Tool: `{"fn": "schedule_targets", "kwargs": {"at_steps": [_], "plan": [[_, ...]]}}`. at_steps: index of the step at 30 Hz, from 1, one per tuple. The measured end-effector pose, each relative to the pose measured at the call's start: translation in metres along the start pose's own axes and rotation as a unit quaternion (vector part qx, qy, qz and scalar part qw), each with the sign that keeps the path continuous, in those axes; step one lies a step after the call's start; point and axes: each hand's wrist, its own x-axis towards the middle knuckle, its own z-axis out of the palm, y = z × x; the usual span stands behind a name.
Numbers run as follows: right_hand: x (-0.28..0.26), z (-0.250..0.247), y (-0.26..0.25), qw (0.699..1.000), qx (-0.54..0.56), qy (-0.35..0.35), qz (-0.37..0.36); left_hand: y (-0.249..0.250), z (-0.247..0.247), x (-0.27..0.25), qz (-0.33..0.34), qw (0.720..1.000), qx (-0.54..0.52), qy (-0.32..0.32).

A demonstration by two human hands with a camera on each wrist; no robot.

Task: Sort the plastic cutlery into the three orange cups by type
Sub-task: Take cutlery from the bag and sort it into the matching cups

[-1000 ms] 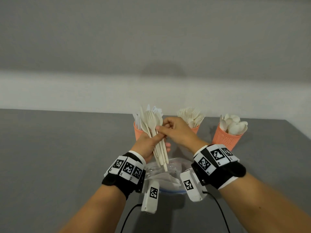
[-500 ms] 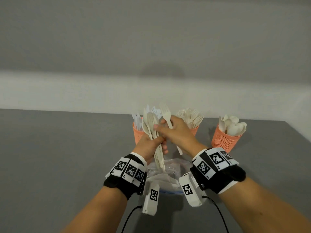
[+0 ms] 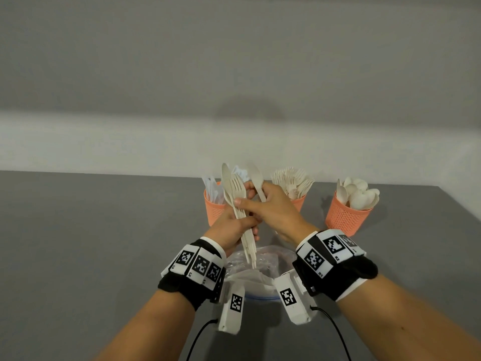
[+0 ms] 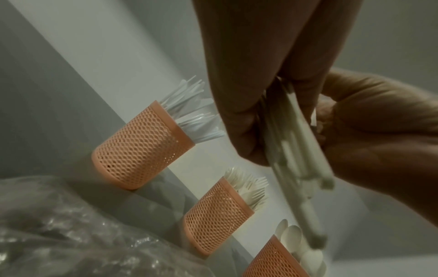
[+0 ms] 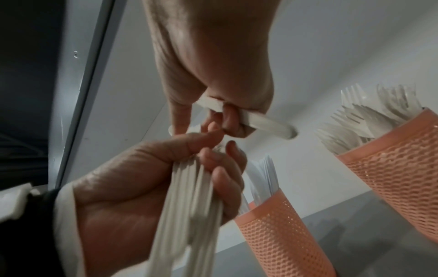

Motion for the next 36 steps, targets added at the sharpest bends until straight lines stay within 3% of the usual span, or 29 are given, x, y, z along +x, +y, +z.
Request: {"fn": "schedule_targets", "kwargs": {"at_steps": [2, 7, 12, 14, 18, 22, 27, 29, 36], "plan": [[0.001, 0.0, -0.002, 1.0, -0.012, -0.018, 0.007, 0.0, 0.0, -0.001, -0.009, 1.0, -0.003, -0.009], [0.004, -0.009, -0.009, 0.992, 0.1, 0.01, 0.075, 0.001, 0.001, -0.004, 0.0, 0.998, -0.061, -0.02], [0.014, -0.024, -0.016, 0.977, 0.188, 0.098, 0.01, -0.002, 0.003, 0.002, -0.037, 0.997, -0.061, 0.041], [0.012, -0.027, -0.023, 0.984, 0.144, 0.099, -0.029, -0.007, 0.003, 0.005, -0.031, 0.996, 0.0, 0.084], [0.0, -0.006, -0.023, 0.995, -0.068, 0.05, -0.057, -0.011, 0.011, 0.01, 0.029, 0.977, 0.128, 0.167], [-0.001, 0.008, -0.011, 0.983, -0.154, 0.081, -0.053, -0.012, 0.017, 0.009, 0.081, 0.944, 0.236, 0.214], [0.003, -0.007, -0.018, 0.995, 0.033, 0.074, -0.051, -0.014, 0.013, 0.008, 0.107, 0.937, 0.247, 0.221], [0.007, -0.018, -0.025, 0.988, 0.101, 0.106, -0.058, -0.016, 0.011, 0.01, 0.098, 0.944, 0.21, 0.235], [0.031, -0.089, -0.019, 0.957, 0.161, 0.212, -0.114, -0.012, 0.002, 0.013, 0.065, 0.975, 0.091, 0.194]]}}
